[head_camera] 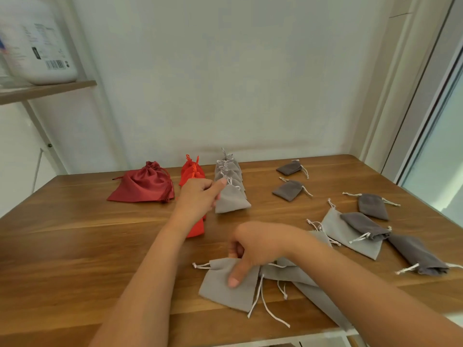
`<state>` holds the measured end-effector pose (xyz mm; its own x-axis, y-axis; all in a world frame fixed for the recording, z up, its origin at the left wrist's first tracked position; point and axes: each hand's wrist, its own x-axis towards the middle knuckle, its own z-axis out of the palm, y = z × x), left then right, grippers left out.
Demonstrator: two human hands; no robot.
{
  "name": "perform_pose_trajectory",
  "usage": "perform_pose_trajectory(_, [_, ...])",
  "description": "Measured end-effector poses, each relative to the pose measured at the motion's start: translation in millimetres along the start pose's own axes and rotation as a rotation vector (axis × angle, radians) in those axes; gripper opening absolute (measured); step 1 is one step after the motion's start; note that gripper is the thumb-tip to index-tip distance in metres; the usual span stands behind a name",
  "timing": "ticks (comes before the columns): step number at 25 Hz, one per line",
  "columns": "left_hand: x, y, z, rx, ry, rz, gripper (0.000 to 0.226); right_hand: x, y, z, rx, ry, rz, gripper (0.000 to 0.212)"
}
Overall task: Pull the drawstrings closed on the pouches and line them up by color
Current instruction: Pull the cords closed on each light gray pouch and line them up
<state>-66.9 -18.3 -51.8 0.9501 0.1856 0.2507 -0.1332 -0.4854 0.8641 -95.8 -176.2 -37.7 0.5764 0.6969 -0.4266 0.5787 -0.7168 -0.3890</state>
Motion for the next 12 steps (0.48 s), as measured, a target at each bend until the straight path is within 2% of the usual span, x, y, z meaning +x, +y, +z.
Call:
perform_pose_trajectory(3, [-4,3,2,-0.179,-0.188,-0.086,0.031,-2,7,4,0.121,0.116,-0.056,0.028])
perform_pose_trajectory(5, [-4,4,3,-0.266,-0.192,-0.119,0.028,-5,15,-6,0.246,0.278,-0.064,0.026])
perform_pose_trajectory(8, [-2,4,2,-0.385,-0.1,-0.203,0.047,-9,27,-28,0.443,0.56,-0.04,0.035])
perform_pose_trajectory(10, [-2,7,1,-0.455,-0.135,-0.24,0.059,-9,32,-40,0.488,0.648,-0.025,0.044])
perform_pose_trajectory(12, [-4,8,2,-0.417,-0.175,-0.155,0.057,-3,34,-46,0.445,0.687,-0.032,0.05])
